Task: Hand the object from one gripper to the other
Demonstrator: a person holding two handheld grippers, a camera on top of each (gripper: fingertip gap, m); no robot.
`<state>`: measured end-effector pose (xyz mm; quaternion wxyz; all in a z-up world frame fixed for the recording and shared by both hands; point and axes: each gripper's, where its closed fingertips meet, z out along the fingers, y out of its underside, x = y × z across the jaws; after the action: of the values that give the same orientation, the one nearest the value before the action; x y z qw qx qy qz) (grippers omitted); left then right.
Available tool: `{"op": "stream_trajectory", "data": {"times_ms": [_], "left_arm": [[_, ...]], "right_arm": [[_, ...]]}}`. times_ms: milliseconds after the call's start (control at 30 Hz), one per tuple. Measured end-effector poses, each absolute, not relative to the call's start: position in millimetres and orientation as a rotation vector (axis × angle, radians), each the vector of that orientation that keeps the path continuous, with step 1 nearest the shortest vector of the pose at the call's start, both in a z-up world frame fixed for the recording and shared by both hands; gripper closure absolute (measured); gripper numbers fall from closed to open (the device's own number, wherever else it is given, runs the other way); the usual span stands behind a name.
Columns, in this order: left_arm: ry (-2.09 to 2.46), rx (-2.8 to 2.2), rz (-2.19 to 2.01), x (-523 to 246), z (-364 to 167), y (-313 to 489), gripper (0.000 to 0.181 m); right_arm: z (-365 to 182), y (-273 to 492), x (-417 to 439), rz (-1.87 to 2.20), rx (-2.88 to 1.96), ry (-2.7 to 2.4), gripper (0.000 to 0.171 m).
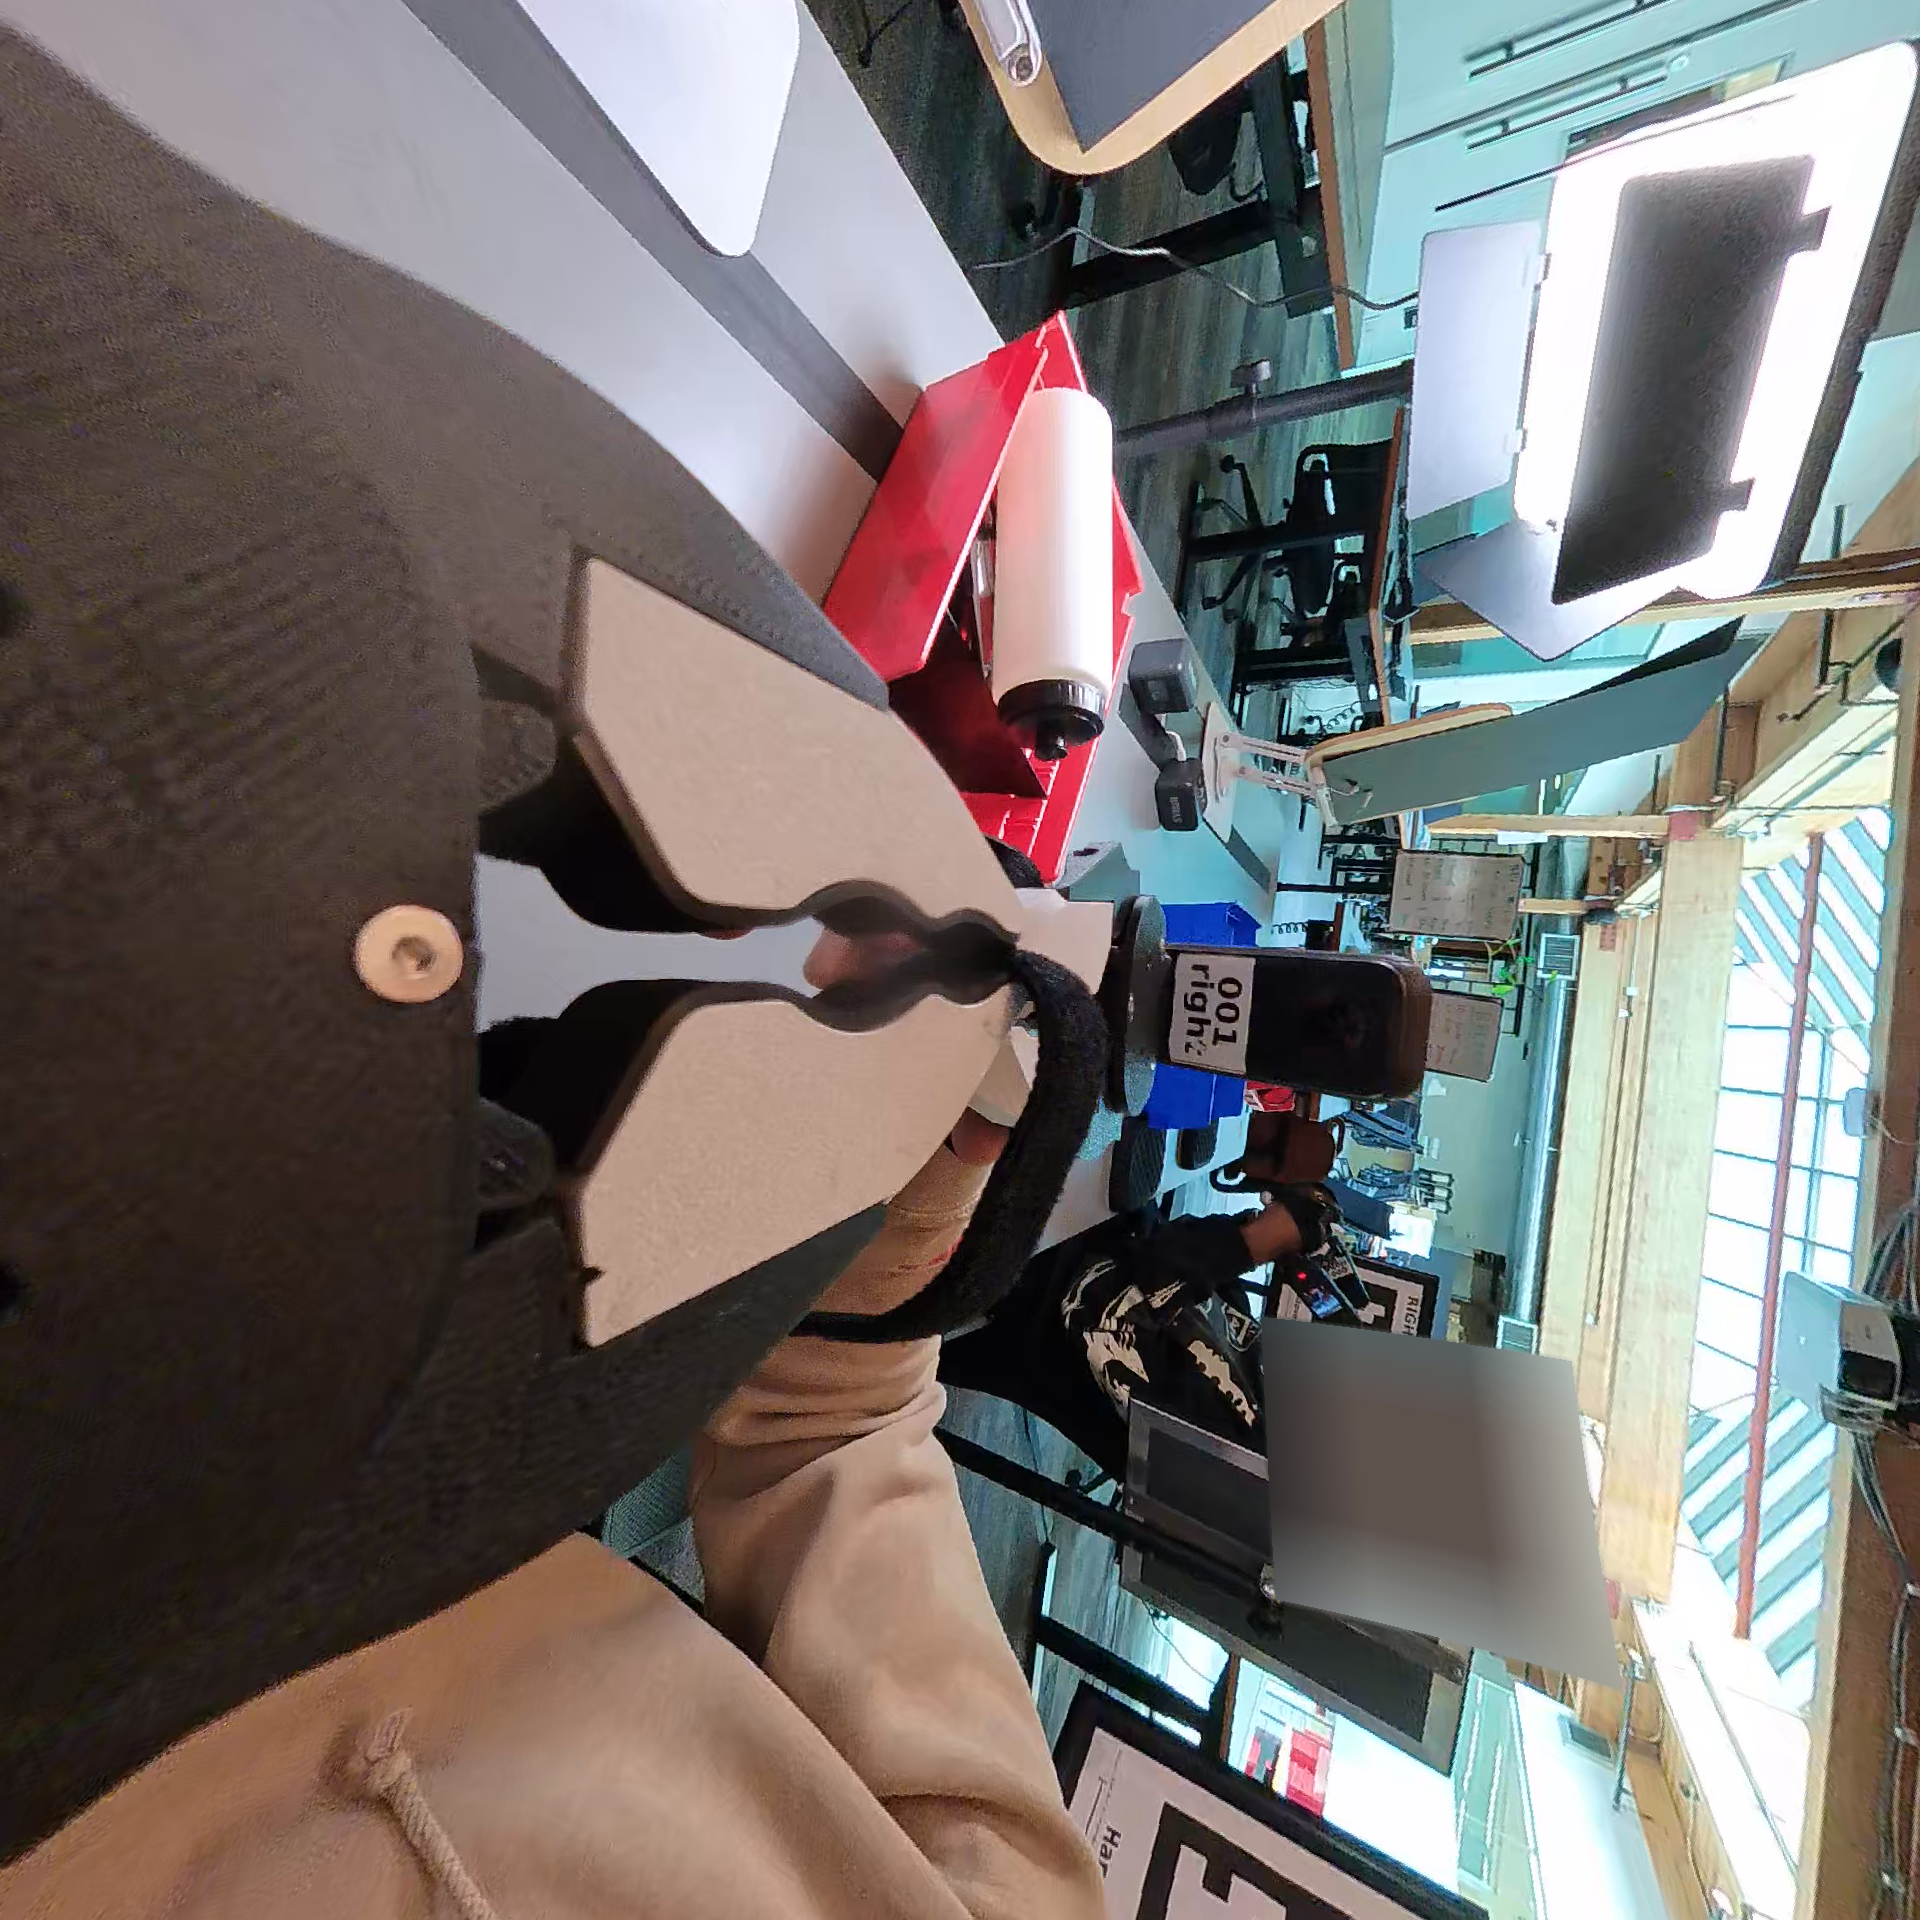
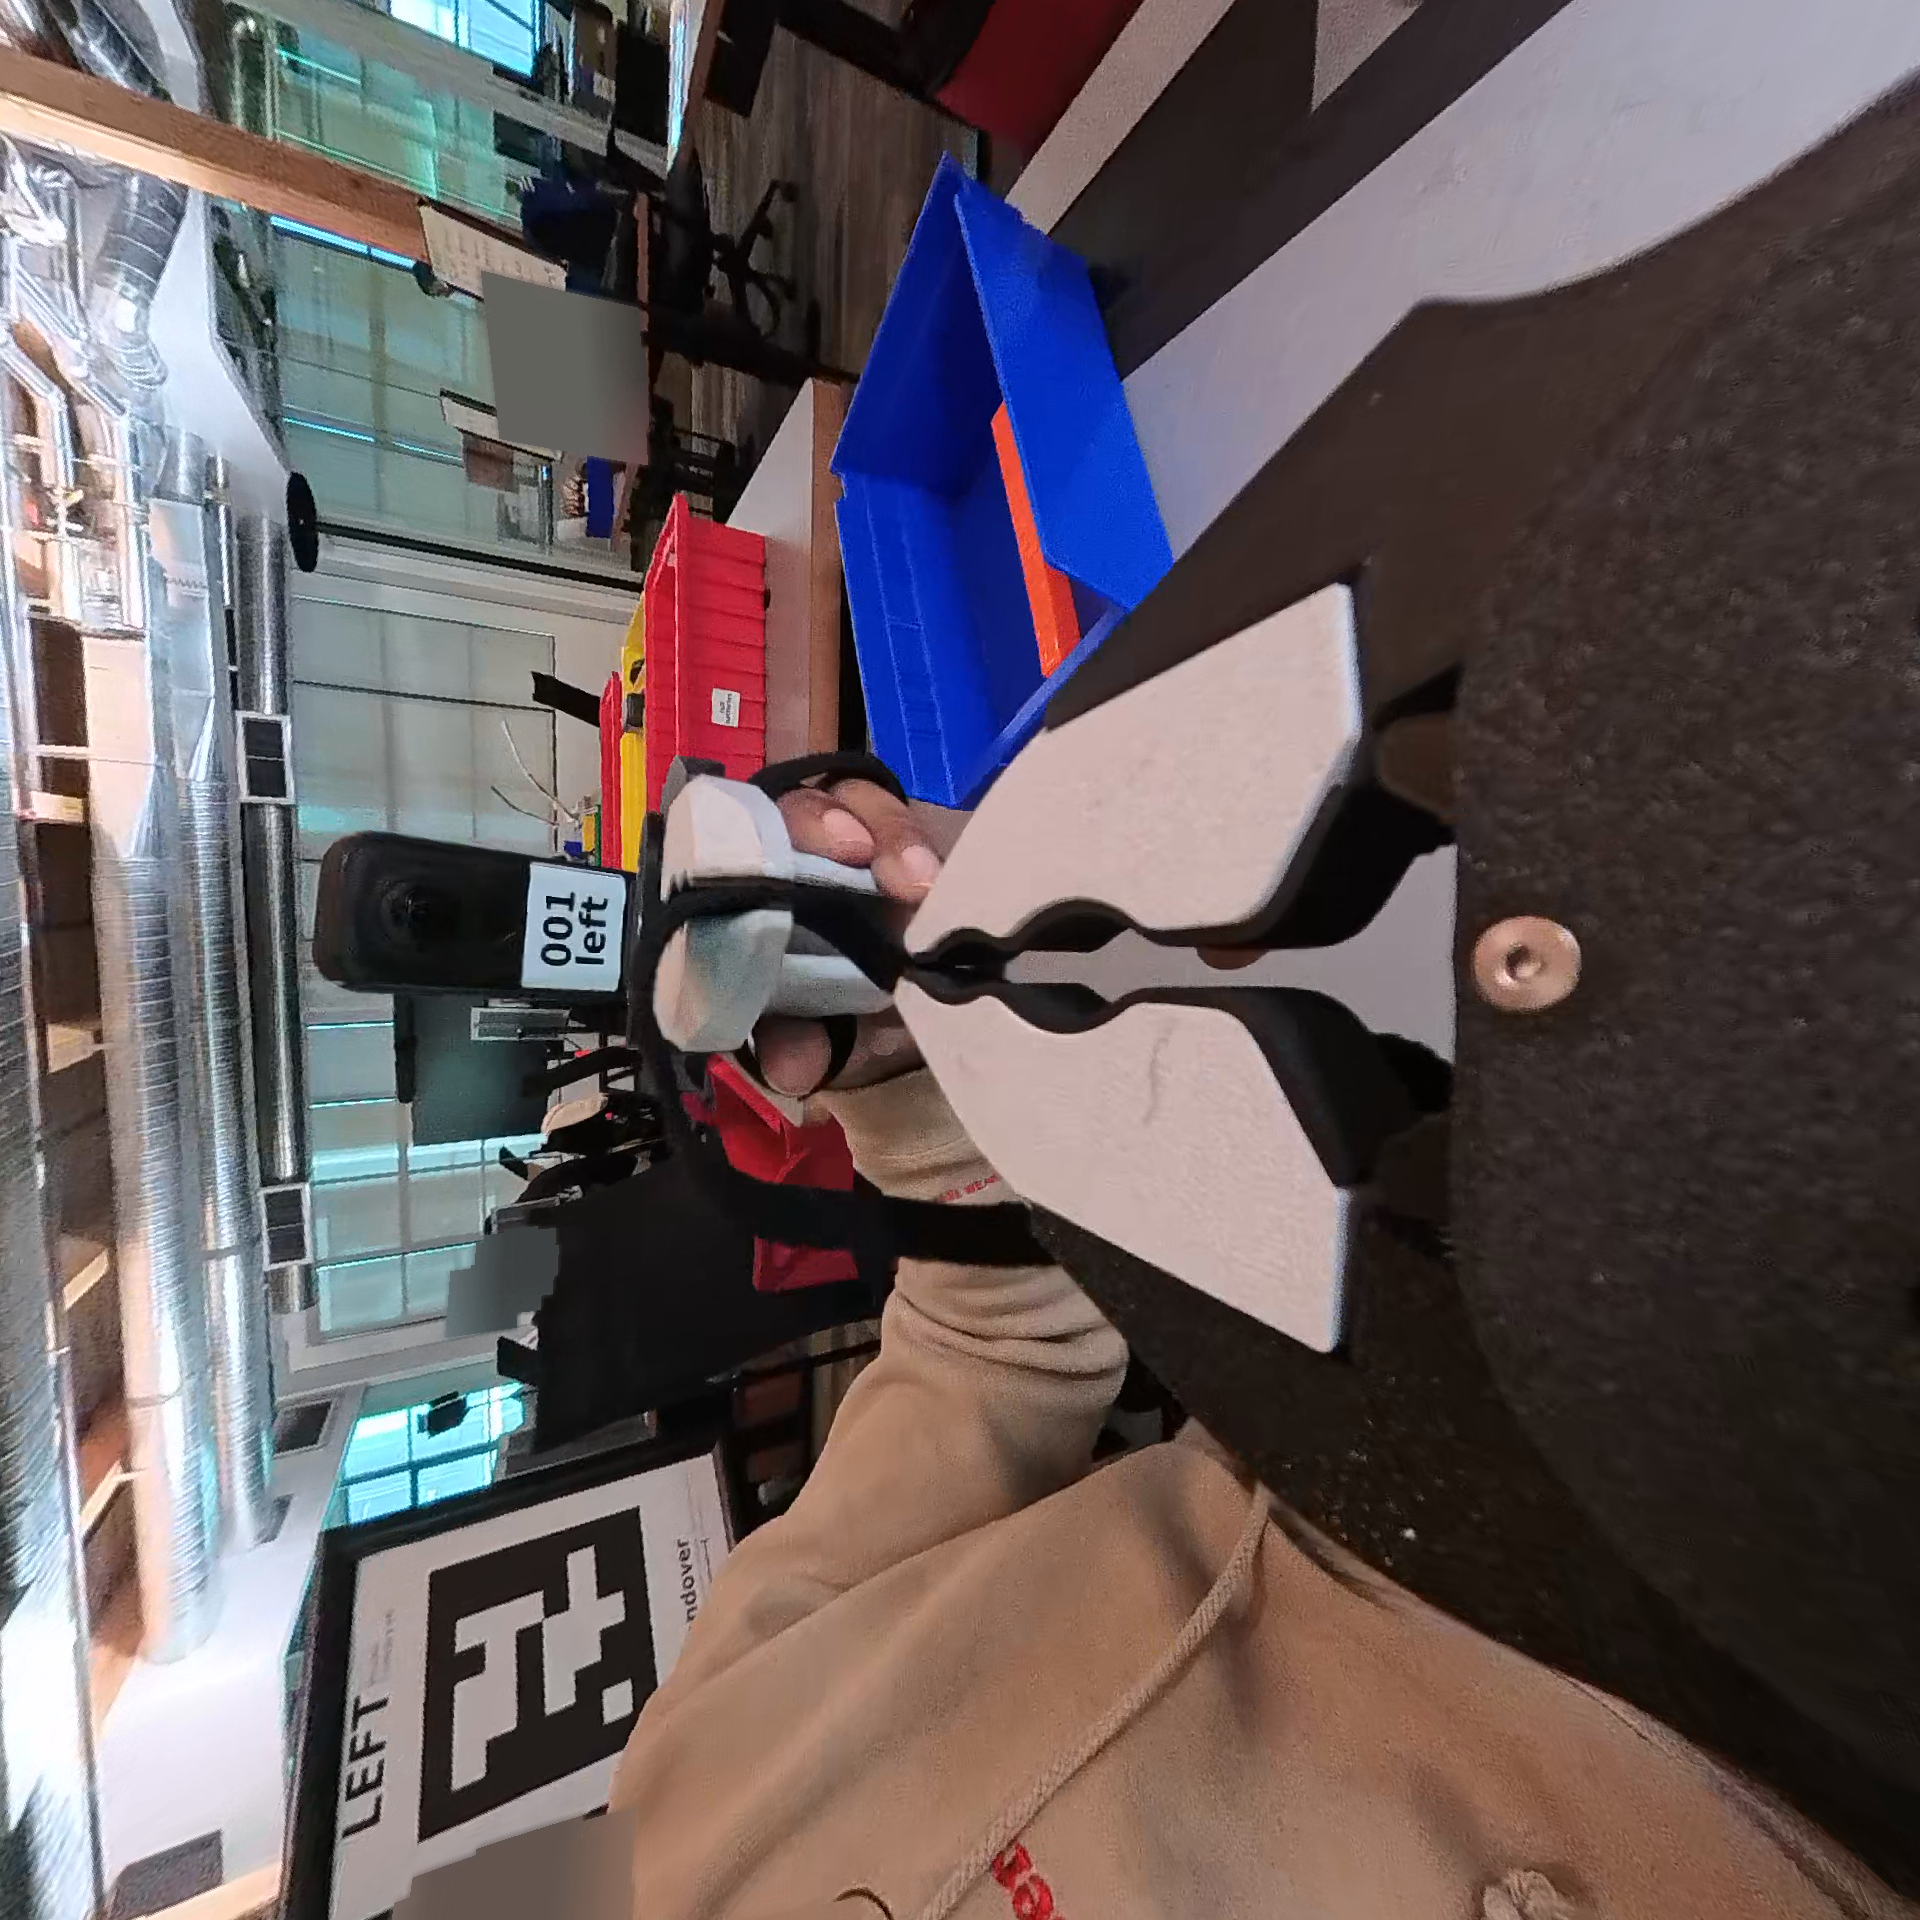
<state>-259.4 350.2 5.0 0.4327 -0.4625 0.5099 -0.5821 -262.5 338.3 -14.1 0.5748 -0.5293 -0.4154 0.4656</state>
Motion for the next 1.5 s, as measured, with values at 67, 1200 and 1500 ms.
{"op": "stream_trajectory", "data": {"times_ms": [67, 1200, 1500], "left_arm": [[1.281, -1.154, -1.442, -258, 3, 350, 0.179], [1.358, -1.121, -1.443, -245, -6, 331, 0.178], [1.457, -1.119, -1.436, -255, -22, 337, 0.142]], "right_arm": [[-16, 340, -262, 1.068, -1.257, -0.974, 0.167], [-35, 340, -267, 1.012, -1.348, -1.065, 0.139], [-7, 333, -260, 1.04, -1.247, -0.983, 0.169]]}}
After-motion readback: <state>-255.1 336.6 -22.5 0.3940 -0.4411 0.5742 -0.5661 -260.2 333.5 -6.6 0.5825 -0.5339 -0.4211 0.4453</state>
